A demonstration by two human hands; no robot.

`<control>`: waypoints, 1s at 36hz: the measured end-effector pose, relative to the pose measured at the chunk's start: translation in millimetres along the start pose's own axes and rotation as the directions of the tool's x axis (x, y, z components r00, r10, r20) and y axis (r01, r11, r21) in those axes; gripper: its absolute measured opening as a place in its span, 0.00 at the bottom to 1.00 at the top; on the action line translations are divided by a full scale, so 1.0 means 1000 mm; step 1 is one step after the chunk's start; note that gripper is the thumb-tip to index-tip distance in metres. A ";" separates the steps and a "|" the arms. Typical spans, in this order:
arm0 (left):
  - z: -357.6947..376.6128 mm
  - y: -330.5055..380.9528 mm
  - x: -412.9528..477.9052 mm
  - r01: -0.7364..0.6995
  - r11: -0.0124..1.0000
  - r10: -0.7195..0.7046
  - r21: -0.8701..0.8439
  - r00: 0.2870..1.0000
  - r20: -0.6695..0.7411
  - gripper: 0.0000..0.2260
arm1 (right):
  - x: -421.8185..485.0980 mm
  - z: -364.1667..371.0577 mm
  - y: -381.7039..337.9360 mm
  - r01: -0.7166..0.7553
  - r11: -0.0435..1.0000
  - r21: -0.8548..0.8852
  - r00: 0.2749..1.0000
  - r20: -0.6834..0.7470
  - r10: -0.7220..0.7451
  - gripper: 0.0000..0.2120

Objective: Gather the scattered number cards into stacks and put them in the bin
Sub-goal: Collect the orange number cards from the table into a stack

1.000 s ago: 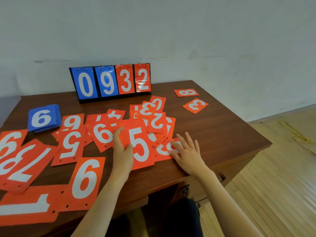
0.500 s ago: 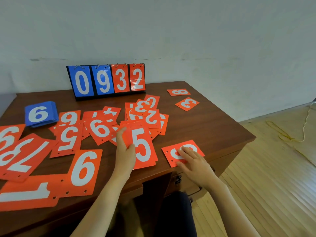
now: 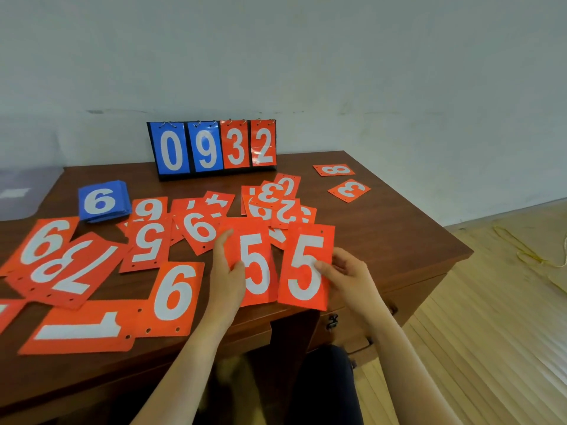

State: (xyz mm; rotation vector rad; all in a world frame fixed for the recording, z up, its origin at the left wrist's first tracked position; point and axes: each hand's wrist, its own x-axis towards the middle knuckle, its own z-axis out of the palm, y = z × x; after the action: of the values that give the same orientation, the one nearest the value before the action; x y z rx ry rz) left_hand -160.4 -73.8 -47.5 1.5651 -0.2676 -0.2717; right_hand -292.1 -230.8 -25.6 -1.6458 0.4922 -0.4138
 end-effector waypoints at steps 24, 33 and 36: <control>-0.036 0.005 0.015 0.050 0.999 -0.051 -0.009 0.996 -0.072 0.22 | 0.124 0.074 0.020 0.091 0.591 -0.801 0.988 -0.001 -0.153 0.25; -0.038 0.009 0.018 0.088 0.996 -0.085 0.033 0.993 -0.078 0.21 | 0.181 0.061 0.028 0.038 0.431 -0.902 0.994 0.080 0.080 0.28; -0.039 0.008 0.021 0.083 0.996 -0.080 0.040 0.993 -0.091 0.22 | 0.177 0.061 0.028 0.049 0.361 -0.931 0.997 0.068 0.038 0.25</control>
State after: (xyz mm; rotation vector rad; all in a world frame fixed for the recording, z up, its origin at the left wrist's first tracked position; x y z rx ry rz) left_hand -127.4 -44.0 -39.2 1.6288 -0.1403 -0.2599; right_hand -112.6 -278.1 -63.5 -2.7985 0.7371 -0.0053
